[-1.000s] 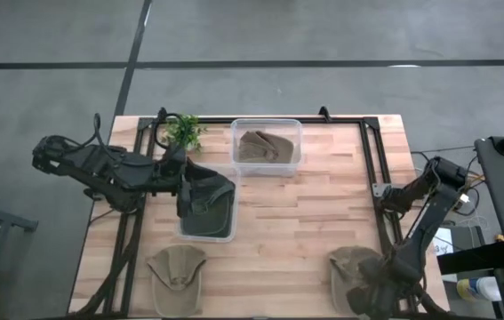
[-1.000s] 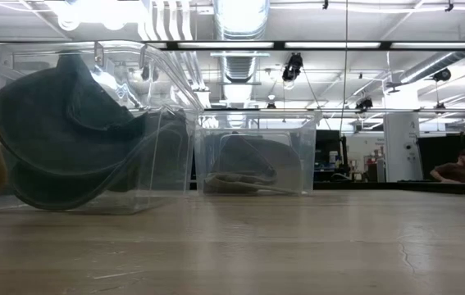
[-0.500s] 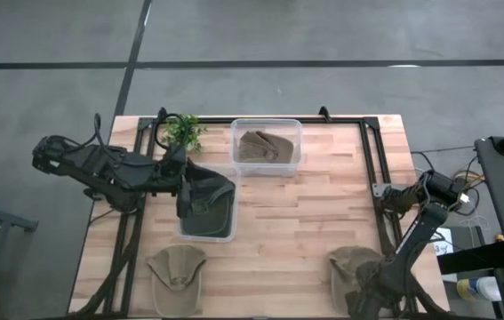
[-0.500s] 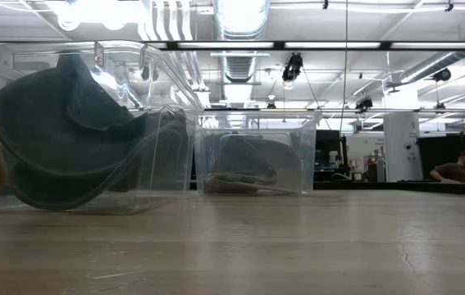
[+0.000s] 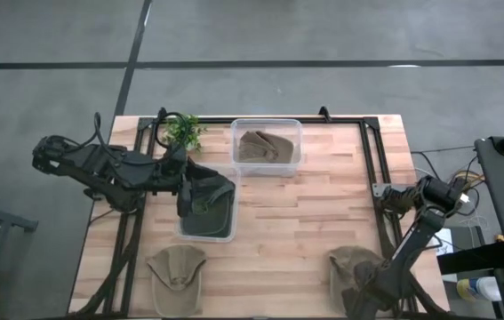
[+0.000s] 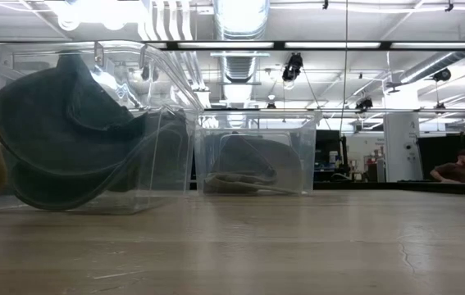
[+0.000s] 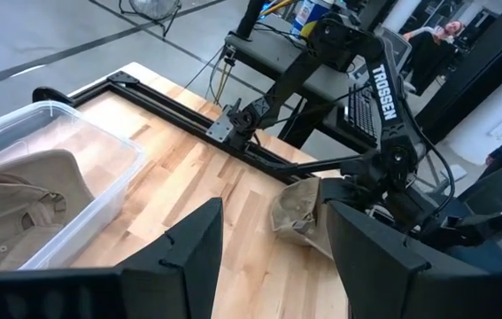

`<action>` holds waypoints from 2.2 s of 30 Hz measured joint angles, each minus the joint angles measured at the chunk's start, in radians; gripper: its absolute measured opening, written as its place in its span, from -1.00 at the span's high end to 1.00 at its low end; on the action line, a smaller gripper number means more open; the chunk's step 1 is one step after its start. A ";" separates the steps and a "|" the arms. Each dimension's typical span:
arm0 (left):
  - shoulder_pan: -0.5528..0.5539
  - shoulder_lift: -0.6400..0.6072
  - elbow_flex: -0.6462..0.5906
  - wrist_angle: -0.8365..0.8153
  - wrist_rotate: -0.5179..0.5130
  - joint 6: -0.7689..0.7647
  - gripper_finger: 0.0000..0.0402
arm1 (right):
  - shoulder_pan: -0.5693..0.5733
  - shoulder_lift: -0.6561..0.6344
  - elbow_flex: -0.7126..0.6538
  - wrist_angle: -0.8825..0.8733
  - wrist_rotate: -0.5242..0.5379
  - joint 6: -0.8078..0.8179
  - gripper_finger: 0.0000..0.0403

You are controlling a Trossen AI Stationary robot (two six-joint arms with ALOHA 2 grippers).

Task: Pick & Place hat
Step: Put the right brown cap into the top transparent bin

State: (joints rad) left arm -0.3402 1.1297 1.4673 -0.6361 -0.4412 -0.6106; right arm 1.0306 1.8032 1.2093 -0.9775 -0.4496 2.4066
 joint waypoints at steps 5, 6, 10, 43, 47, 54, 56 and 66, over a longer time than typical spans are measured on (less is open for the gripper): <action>0.000 0.000 0.000 0.000 0.000 0.000 0.03 | -0.009 0.003 -0.001 -0.002 0.049 -0.015 0.08; 0.001 0.000 0.000 0.000 0.000 0.000 0.03 | -0.012 0.003 -0.001 -0.002 0.066 -0.022 0.09; 0.001 0.000 0.000 0.000 0.000 0.001 0.03 | -0.026 0.001 -0.001 -0.003 0.135 -0.035 0.19; 0.005 -0.004 0.000 -0.005 -0.001 0.040 0.03 | -0.164 -0.076 0.225 -0.515 0.686 -0.225 0.96; 0.005 -0.006 0.000 -0.012 -0.001 0.033 0.03 | -0.194 -0.079 0.294 -0.597 0.765 -0.295 0.96; 0.005 -0.007 0.000 -0.024 0.011 0.006 0.03 | -0.282 -0.109 0.338 -0.594 0.943 -0.440 0.96; 0.005 -0.010 0.000 -0.045 0.012 0.001 0.03 | -0.313 -0.116 0.368 -0.593 1.013 -0.489 0.96; 0.005 -0.015 0.000 -0.086 0.039 -0.048 0.03 | -0.511 -0.133 0.544 -0.594 1.173 -0.941 0.96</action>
State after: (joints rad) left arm -0.3347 1.1143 1.4673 -0.7223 -0.4022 -0.6584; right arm 0.5200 1.6699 1.7535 -1.5710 0.7230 1.4653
